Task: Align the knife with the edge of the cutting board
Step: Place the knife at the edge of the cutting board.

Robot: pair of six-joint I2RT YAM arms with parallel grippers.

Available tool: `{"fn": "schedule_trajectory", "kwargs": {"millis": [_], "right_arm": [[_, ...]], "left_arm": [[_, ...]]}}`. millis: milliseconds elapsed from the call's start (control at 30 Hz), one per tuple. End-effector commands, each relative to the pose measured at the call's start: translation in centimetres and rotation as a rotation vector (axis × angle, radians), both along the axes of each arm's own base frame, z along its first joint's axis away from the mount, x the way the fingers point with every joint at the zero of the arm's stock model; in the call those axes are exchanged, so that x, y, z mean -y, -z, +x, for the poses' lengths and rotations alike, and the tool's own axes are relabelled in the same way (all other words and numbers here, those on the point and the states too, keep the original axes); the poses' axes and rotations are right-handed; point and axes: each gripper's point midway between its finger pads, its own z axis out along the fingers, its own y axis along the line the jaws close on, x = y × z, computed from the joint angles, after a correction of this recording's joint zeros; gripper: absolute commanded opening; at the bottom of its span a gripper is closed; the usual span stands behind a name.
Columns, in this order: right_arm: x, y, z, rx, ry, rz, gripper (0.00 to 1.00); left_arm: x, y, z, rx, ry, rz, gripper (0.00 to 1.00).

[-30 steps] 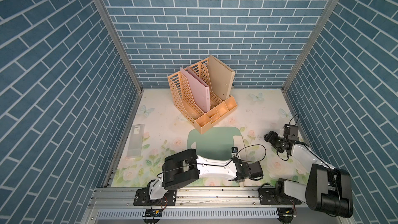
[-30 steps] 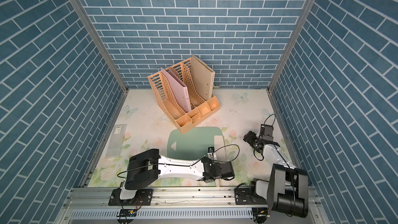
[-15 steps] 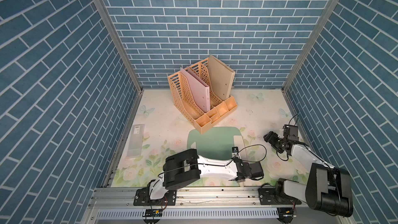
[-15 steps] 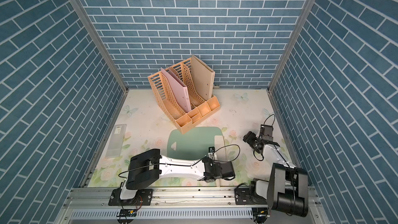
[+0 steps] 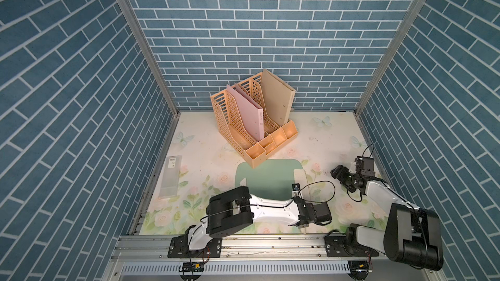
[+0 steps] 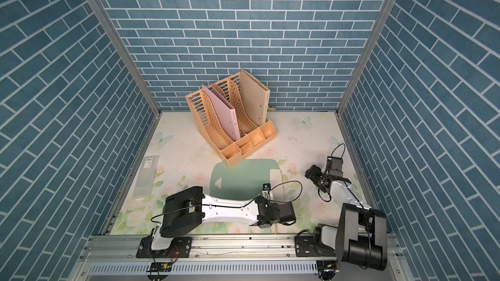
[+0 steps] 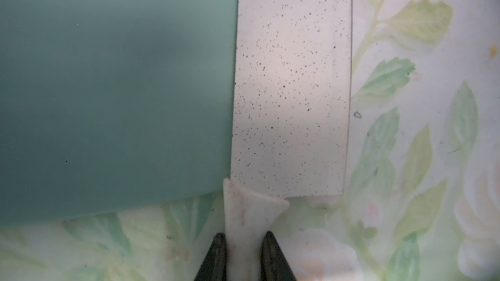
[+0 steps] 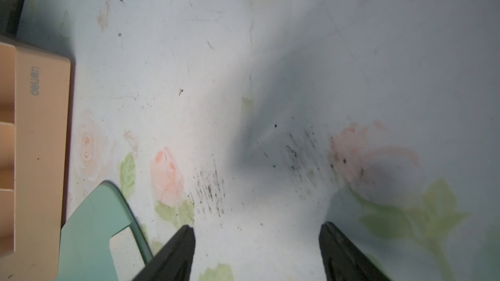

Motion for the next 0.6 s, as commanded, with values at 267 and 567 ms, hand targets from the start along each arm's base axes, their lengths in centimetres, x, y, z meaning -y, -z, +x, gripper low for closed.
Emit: {"fn": "schedule_trajectory", "kwargs": {"millis": [267, 567], "right_arm": [[-1.1, 0.3, -0.1, 0.01, -0.056, 0.048, 0.77], [-1.3, 0.4, -0.1, 0.009, -0.064, 0.054, 0.77]], "left_arm": [[-0.7, 0.1, 0.8, 0.024, -0.015, 0.033, 0.0], [-0.8, 0.1, 0.8, 0.024, -0.018, 0.036, 0.0]]}}
